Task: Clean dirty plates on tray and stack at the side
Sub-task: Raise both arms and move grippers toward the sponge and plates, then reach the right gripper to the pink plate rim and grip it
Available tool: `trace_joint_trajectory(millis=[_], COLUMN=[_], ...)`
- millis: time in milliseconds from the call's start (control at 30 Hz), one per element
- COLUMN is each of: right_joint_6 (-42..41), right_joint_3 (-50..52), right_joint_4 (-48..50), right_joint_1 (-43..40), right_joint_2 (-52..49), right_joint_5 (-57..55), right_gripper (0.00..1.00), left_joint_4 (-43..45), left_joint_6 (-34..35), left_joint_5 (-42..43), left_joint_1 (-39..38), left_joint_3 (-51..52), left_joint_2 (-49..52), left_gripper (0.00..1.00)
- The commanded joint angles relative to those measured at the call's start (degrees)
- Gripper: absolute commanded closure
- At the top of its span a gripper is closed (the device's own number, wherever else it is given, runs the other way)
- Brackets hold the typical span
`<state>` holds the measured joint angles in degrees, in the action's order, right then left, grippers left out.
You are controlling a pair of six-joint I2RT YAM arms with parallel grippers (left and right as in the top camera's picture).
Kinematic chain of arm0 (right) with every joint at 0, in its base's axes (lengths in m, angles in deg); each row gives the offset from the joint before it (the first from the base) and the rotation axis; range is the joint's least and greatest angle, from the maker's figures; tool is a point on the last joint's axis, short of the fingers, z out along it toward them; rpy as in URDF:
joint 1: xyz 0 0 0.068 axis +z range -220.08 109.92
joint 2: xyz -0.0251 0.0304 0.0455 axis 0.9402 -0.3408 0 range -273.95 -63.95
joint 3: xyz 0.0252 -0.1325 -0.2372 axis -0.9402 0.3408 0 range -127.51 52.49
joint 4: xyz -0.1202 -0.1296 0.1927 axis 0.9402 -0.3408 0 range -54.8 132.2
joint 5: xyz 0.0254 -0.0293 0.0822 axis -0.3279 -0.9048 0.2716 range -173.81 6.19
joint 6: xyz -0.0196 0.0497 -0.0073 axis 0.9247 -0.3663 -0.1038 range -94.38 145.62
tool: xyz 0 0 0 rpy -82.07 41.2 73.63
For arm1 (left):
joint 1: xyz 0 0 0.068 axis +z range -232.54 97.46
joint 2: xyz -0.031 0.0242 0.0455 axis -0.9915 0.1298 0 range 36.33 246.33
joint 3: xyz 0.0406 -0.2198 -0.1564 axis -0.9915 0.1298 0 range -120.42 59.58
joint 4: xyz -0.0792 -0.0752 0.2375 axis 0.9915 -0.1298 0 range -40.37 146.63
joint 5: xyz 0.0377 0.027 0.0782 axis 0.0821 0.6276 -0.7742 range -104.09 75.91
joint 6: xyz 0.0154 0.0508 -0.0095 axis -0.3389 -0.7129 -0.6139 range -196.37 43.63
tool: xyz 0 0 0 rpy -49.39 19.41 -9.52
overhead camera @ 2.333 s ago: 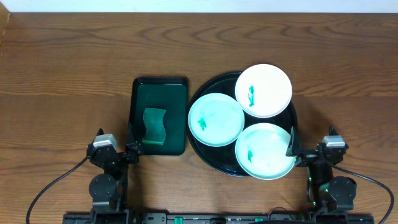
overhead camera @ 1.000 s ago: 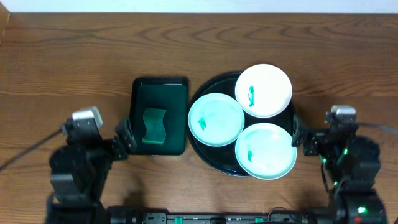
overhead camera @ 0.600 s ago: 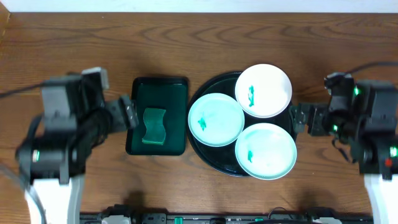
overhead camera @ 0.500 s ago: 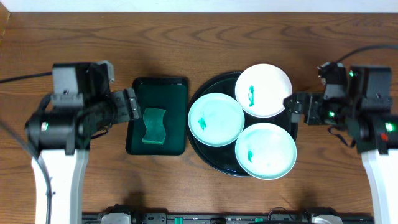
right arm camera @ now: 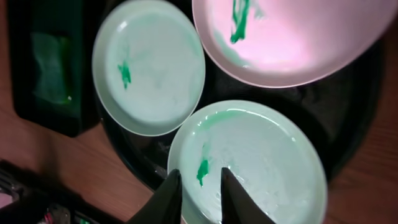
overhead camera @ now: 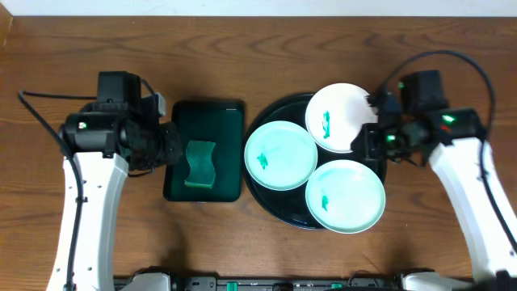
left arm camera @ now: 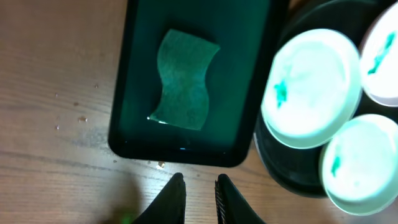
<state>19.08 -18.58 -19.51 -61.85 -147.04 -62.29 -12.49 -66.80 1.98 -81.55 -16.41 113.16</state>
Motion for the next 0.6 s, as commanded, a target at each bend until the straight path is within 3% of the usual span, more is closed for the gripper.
trace_joint_trajectory(millis=[0, 100, 167, 200, 267, 400, 433, 500, 533, 567], right_joint_6=[-1.16, -1.16, -1.16, -1.18, -1.16, -1.14, -1.14, -1.46, -2.16, -2.93], right_joint_3=[0.59, 0.61, 0.59, 0.61, 0.61, 0.61, 0.61, 0.61, 0.61, 0.66], right_joint_4=[1.4, 2.97, 4.2, 4.57, 5.75, 8.41, 8.87, 9.2, 9.07, 9.01], right_joint_1=[2.6, 3.74, 3.87, 3.87, 3.87, 3.85, 3.82, 3.87, 3.89, 3.89], right_joint_2=[-4.0, -6.64, -8.28, -8.92, -10.6, -13.49, -14.03, -15.12, -15.63, -16.06], right_joint_5=[-1.84, -1.81, -1.81, -1.79, -1.79, -1.81, -1.79, -1.81, -1.86, -1.86], right_gripper=[0.76, 0.62, 0.46, 0.35, 0.01, 0.02, 0.17, 0.61, 0.73, 0.73], left_joint_4=[1.55, 2.6, 2.6, 2.71, 3.26, 4.04, 4.07, 4.07, 4.07, 4.07], left_joint_6=[3.28, 3.23, 3.21, 3.21, 3.21, 3.23, 3.23, 3.21, 3.21, 3.21], left_joint_5=[-3.26, -3.26, -3.28, -3.28, -3.26, -3.26, -3.26, -3.26, -3.28, -3.28], left_joint_1=[-0.13, -0.13, -0.13, -0.13, -0.13, -0.13, -0.13, -0.13, -0.13, -0.13], left_joint_3=[2.64, 3.85, 3.89, 3.89, 3.89, 3.89, 3.89, 3.89, 3.89, 3.89], left_joint_2=[0.31, 0.31, 0.33, 0.31, 0.33, 0.33, 0.33, 0.33, 0.33, 0.33], left_gripper=[0.81, 0.81, 0.8, 0.79, 0.78, 0.76, 0.76, 0.75, 0.75, 0.75])
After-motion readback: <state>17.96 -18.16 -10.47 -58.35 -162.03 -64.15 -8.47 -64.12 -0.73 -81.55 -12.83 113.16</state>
